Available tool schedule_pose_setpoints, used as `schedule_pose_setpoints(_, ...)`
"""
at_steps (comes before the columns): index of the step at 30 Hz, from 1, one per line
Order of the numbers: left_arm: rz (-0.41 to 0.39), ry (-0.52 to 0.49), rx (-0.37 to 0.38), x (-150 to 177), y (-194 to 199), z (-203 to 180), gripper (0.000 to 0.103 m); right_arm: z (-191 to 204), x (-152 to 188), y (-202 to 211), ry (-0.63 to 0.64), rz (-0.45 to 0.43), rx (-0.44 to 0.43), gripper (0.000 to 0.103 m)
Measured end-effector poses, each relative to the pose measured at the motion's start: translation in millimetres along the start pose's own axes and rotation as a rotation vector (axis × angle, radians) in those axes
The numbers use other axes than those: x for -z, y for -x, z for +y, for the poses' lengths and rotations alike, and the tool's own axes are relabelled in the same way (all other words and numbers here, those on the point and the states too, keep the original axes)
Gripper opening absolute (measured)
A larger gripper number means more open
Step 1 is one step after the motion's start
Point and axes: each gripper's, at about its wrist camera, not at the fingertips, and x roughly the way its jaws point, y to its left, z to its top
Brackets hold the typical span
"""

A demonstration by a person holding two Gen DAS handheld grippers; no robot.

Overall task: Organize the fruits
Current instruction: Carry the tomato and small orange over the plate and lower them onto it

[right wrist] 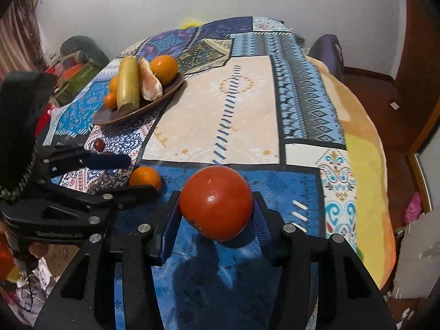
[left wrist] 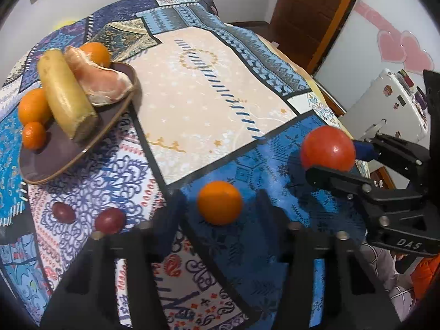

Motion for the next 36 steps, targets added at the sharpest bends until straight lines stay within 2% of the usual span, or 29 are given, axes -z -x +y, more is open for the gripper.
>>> schedule_pose_setpoints(2, 0.003, -0.006, 0.006, 0.6, -2.4, -1.8, 0.034, -0.5, -0.7, 1.7, -0.004, -0.002, 0.002, 0.046)
schedule_pose_setpoints(5, -0.002, -0.012, 0.023, 1.9, 1.8, -0.6, 0.034, -0.9, -3.1, 2.9, -0.009, -0.005, 0.002, 0.046)
schedule_pose_setpoints(11, -0.076, 0.020, -0.006, 0.1, 30.1, 12.5, 0.034, 12.3, -17.8, 9.6, 0.010, -0.037, -0.012, 0.046)
schedule_pose_setpoints(22, -0.220, 0.148, -0.093, -0.8, 97.8, 84.8, 0.034, 59.5, -58.1, 15.9, 0.087, -0.117, -0.056, 0.046)
schedule_pose_setpoints(29, -0.266, 0.215, -0.139, 1.1, 122.3, 129.3, 0.034, 93.0, -82.4, 7.2, 0.138, -0.146, -0.094, 0.046)
schedule_pose_setpoints(36, -0.280, 0.244, -0.173, 2.4, 124.4, 159.6, 0.034, 121.7, -100.6, -11.6, 0.171, -0.149, -0.134, 0.046)
